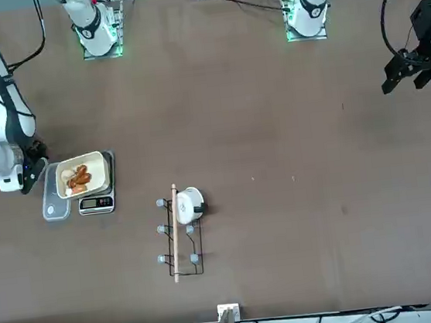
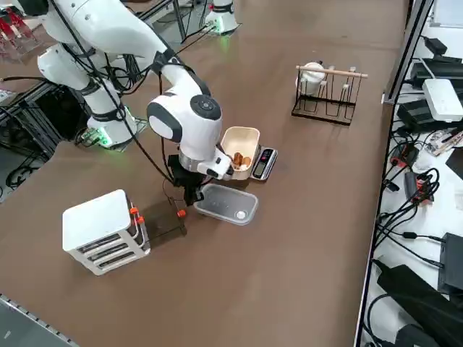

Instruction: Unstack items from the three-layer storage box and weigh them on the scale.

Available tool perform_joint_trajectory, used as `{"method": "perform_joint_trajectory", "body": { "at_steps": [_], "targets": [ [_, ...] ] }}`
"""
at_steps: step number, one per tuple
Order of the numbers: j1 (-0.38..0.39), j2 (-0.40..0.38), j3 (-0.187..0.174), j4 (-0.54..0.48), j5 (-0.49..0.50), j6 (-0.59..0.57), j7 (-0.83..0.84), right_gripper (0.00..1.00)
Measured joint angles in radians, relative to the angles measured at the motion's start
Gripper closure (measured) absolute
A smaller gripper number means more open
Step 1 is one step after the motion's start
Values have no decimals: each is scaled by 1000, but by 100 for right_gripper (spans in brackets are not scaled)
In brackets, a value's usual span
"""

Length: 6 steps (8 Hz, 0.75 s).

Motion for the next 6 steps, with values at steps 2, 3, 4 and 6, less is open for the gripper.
{"method": "perform_joint_trajectory", "body": {
  "at_steps": [2,3,4,6],
  "targets": [
    [-24,-5,0,-11,-44,1,-7,98],
    [-39,-7,0,-12,-67,4,-7,98],
    [-57,-6,-1,-14,-78,6,-7,98],
    [-97,-4,-1,-21,-111,8,-9,98]
  ]
}}
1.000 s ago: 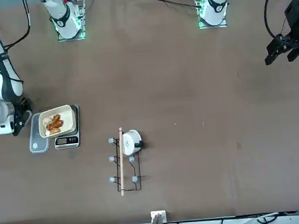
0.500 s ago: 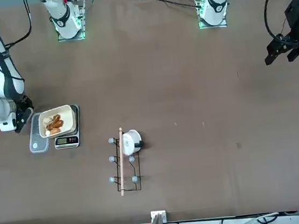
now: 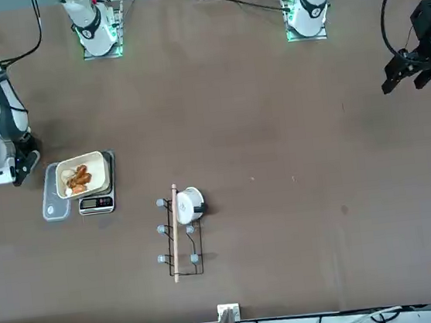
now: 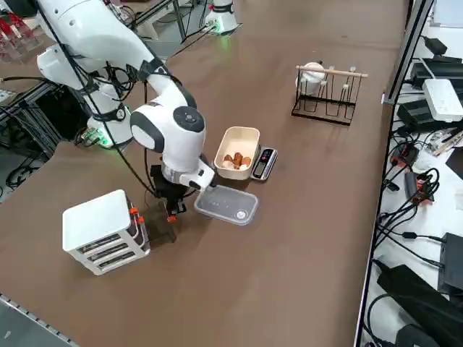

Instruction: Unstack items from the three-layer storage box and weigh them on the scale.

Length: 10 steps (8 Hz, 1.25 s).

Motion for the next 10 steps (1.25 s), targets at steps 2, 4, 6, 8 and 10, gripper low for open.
{"method": "perform_joint_trajectory", "body": {
  "at_steps": [2,4,6,8,10],
  "targets": [
    [-41,0,0,-4,-41,0,0,98],
    [-80,1,0,-12,-59,-1,-1,98],
    [-113,0,8,-14,-67,-2,-3,98],
    [-115,0,9,-14,-67,-5,-2,98],
    [-116,0,10,-13,-67,-9,4,98]
  ]
}}
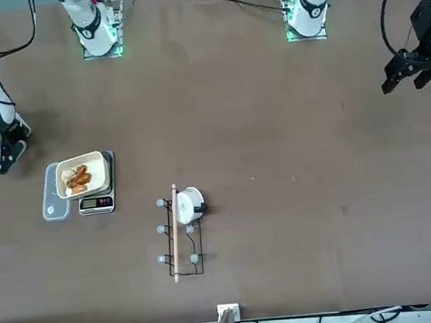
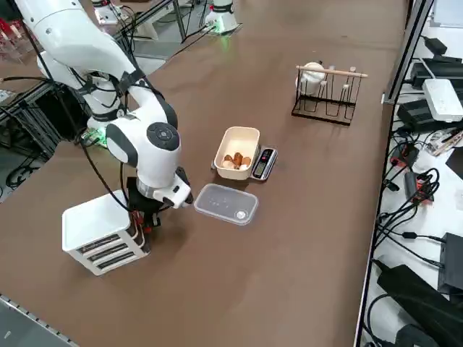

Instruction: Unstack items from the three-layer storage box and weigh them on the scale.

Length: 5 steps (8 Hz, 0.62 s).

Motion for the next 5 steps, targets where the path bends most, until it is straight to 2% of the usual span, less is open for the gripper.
{"method": "perform_joint_trajectory", "body": {
  "at_steps": [5],
  "targets": [
    [-5,0,8,24,4,-46,18,98]
  ]
}}
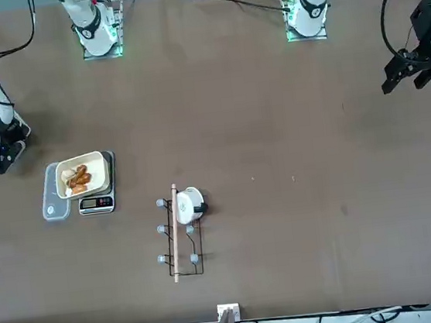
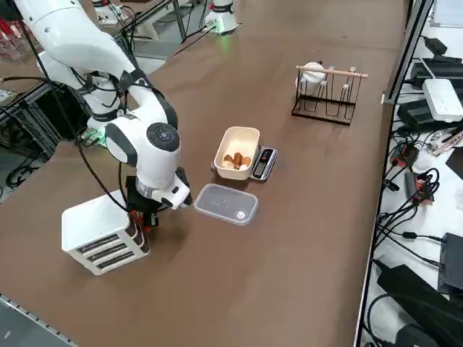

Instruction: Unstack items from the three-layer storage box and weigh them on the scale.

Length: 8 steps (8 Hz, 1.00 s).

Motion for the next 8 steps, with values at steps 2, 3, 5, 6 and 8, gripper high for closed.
{"method": "perform_joint_trajectory", "body": {
  "at_steps": [2,3,5,6,8],
  "targets": [
    [9,-1,10,50,7,-59,35,98],
    [32,-2,14,87,31,-85,70,99],
    [91,-6,17,165,156,-167,113,99],
    [106,-8,17,213,223,-215,121,99],
    [128,-18,17,331,332,-347,228,97]
  ]
}}
